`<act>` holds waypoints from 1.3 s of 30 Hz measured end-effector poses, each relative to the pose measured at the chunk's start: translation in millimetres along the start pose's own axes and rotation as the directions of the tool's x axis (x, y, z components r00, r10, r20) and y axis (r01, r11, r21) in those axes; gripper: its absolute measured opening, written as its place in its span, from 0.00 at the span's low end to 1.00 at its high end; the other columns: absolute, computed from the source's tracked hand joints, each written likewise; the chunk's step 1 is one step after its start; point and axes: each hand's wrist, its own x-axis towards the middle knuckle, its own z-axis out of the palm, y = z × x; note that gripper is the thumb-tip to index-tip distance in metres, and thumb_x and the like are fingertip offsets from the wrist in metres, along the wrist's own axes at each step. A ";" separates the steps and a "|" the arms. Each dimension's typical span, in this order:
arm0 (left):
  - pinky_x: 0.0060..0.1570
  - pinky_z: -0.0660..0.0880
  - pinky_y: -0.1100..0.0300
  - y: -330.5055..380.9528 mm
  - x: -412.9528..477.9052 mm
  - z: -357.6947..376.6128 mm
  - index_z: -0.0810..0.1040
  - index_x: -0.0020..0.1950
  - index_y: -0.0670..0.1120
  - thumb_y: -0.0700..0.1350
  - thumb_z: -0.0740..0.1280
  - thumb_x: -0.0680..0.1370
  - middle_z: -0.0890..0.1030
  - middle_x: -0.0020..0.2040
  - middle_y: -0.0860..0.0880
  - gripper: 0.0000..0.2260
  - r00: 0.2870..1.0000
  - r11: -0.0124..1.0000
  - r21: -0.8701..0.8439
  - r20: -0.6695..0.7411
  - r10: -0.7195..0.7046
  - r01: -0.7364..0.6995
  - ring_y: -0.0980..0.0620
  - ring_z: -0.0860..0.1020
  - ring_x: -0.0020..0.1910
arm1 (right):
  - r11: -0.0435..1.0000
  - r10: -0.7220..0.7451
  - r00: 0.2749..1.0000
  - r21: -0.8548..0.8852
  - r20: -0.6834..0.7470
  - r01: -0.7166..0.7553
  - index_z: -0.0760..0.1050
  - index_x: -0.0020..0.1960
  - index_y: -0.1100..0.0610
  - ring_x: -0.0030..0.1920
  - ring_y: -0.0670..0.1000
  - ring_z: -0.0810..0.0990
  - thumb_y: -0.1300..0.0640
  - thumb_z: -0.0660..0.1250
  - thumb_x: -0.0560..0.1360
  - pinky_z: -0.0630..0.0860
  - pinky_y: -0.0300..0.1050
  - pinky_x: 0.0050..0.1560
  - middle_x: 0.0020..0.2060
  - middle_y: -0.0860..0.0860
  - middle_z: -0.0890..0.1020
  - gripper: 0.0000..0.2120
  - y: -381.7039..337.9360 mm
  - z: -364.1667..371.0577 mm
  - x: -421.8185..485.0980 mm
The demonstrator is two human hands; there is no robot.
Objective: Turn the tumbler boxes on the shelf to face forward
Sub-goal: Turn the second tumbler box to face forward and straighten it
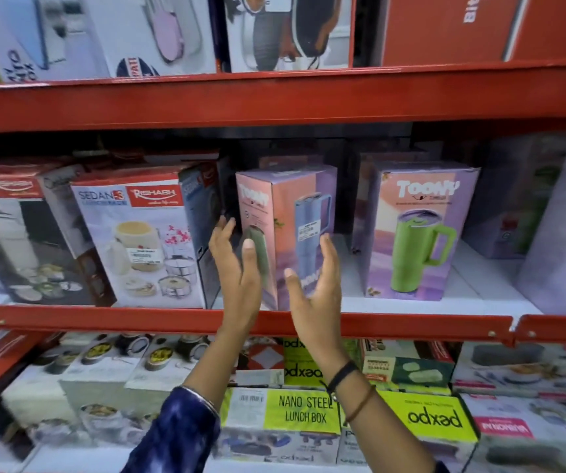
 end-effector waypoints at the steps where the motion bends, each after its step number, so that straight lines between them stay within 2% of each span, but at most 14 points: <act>1: 0.73 0.58 0.62 -5.0 6.2 -0.7 0.62 0.72 0.48 0.55 0.55 0.78 0.63 0.73 0.50 0.24 0.996 0.996 -0.042 0.036 -0.079 0.081 0.57 0.61 0.72 | 0.999 0.003 1.000 -0.036 0.012 -0.003 0.53 0.75 0.53 0.74 0.42 0.53 0.56 0.66 0.74 0.50 0.31 0.72 0.74 0.46 0.57 0.34 1.3 7.8 0.0; 3: 0.74 0.61 0.51 -15.7 18.0 -4.0 0.60 0.74 0.50 0.53 0.56 0.79 0.64 0.74 0.50 0.23 0.969 0.967 -0.115 0.116 -0.216 0.229 0.53 0.63 0.73 | 0.994 0.009 1.000 -0.109 0.024 -0.006 0.49 0.75 0.55 0.74 0.40 0.49 0.55 0.67 0.73 0.48 0.34 0.72 0.75 0.45 0.52 0.38 4.2 23.8 -1.6; 6: 0.72 0.65 0.49 -24.5 28.9 -7.7 0.60 0.75 0.47 0.48 0.60 0.81 0.68 0.73 0.47 0.22 0.915 0.935 -0.086 0.250 -0.315 0.345 0.49 0.67 0.72 | 0.961 -0.010 0.999 -0.276 -0.032 0.001 0.53 0.75 0.55 0.75 0.49 0.54 0.58 0.68 0.71 0.57 0.44 0.72 0.75 0.51 0.56 0.37 10.8 38.4 -4.7; 8: 0.68 0.68 0.54 -29.9 31.1 -10.6 0.62 0.74 0.46 0.47 0.60 0.81 0.72 0.69 0.48 0.21 0.892 0.935 -0.077 0.337 -0.302 0.346 0.50 0.70 0.69 | 0.930 -0.036 0.995 -0.367 -0.097 -0.002 0.58 0.72 0.55 0.72 0.53 0.61 0.62 0.68 0.70 0.66 0.48 0.67 0.72 0.54 0.62 0.34 13.7 43.3 -5.8; 11: 0.61 0.72 0.57 -34.8 32.3 -15.3 0.70 0.69 0.45 0.46 0.63 0.80 0.78 0.63 0.48 0.17 0.876 0.940 -0.077 0.395 -0.277 0.332 0.49 0.75 0.64 | 0.913 -0.076 0.986 -0.408 -0.148 0.009 0.62 0.70 0.56 0.68 0.56 0.66 0.65 0.66 0.68 0.69 0.48 0.63 0.68 0.54 0.67 0.31 14.1 46.1 -5.3; 15: 0.64 0.74 0.46 -31.4 33.5 -17.1 0.73 0.64 0.53 0.44 0.61 0.78 0.78 0.64 0.47 0.15 0.888 0.946 -0.133 0.403 -0.221 0.295 0.49 0.76 0.62 | 0.953 -0.053 0.974 -0.304 -0.219 -0.016 0.64 0.69 0.56 0.65 0.56 0.71 0.67 0.63 0.68 0.72 0.54 0.62 0.67 0.53 0.70 0.30 12.4 39.9 2.8; 18: 0.66 0.71 0.39 -23.8 33.5 -17.4 0.72 0.63 0.66 0.43 0.56 0.77 0.74 0.68 0.52 0.21 0.893 0.956 -0.142 0.413 -0.179 0.258 0.47 0.73 0.68 | 0.973 -0.016 0.987 -0.228 -0.160 -0.022 0.57 0.72 0.55 0.68 0.54 0.68 0.59 0.70 0.68 0.71 0.54 0.65 0.70 0.53 0.67 0.37 12.5 32.5 19.8; 22: 0.69 0.69 0.42 -6.2 23.9 -14.0 0.70 0.66 0.62 0.40 0.55 0.80 0.71 0.71 0.52 0.21 0.885 0.962 -0.159 0.447 -0.130 0.222 0.49 0.70 0.70 | 0.959 0.004 0.989 -0.278 -0.145 -0.045 0.47 0.74 0.58 0.72 0.55 0.61 0.44 0.77 0.60 0.66 0.47 0.67 0.73 0.56 0.62 0.56 8.0 30.0 38.5; 25: 0.69 0.69 0.44 2.1 20.3 -17.0 0.69 0.65 0.63 0.41 0.56 0.81 0.72 0.70 0.51 0.19 0.871 0.963 -0.160 0.477 -0.116 0.215 0.46 0.72 0.68 | 0.967 0.018 0.986 -0.247 -0.163 -0.058 0.49 0.73 0.55 0.70 0.55 0.64 0.46 0.79 0.57 0.67 0.48 0.67 0.70 0.56 0.64 0.56 13.7 23.8 47.0; 28: 0.72 0.63 0.56 1.5 29.2 -18.9 0.65 0.72 0.50 0.43 0.55 0.83 0.68 0.73 0.49 0.17 0.900 0.971 -0.121 0.412 -0.140 0.207 0.51 0.67 0.72 | 0.997 0.073 0.996 -0.015 -0.051 -0.074 0.51 0.71 0.51 0.67 0.51 0.69 0.52 0.80 0.56 0.69 0.51 0.68 0.68 0.53 0.66 0.53 23.8 8.8 55.6; 31: 0.76 0.53 0.54 -9.7 41.5 -17.5 0.55 0.76 0.49 0.51 0.51 0.83 0.58 0.78 0.50 0.21 0.907 0.963 -0.053 0.352 -0.230 0.265 0.54 0.57 0.76 | 0.970 0.128 0.983 0.189 0.134 -0.152 0.53 0.72 0.53 0.59 0.36 0.75 0.62 0.79 0.60 0.75 0.38 0.60 0.63 0.45 0.71 0.49 26.0 -7.8 61.4; 33: 0.77 0.52 0.48 -20.6 45.3 -16.8 0.54 0.77 0.55 0.63 0.48 0.80 0.55 0.79 0.53 0.26 0.870 0.927 -0.106 0.399 -0.291 0.359 0.55 0.55 0.77 | 0.962 0.126 0.966 0.209 0.227 -0.175 0.53 0.73 0.52 0.61 0.36 0.74 0.59 0.80 0.58 0.74 0.38 0.60 0.64 0.43 0.71 0.51 28.1 -15.0 65.5; 35: 0.75 0.57 0.43 -31.9 44.5 -16.5 0.57 0.75 0.61 0.75 0.49 0.70 0.59 0.78 0.55 0.36 0.832 0.898 -0.125 0.448 -0.328 0.422 0.52 0.58 0.76 | 0.964 0.135 0.938 0.175 0.321 -0.198 0.52 0.74 0.48 0.67 0.42 0.70 0.54 0.79 0.56 0.70 0.47 0.67 0.68 0.45 0.69 0.54 31.7 -20.6 69.2; 39: 0.73 0.60 0.39 -41.4 35.0 -14.8 0.60 0.74 0.59 0.81 0.50 0.63 0.63 0.77 0.51 0.45 0.822 0.875 -0.114 0.418 -0.387 0.470 0.46 0.63 0.75 | 0.975 0.161 0.882 0.066 0.443 -0.212 0.50 0.73 0.40 0.72 0.45 0.62 0.49 0.77 0.57 0.61 0.52 0.73 0.74 0.44 0.59 0.52 38.2 -29.3 77.1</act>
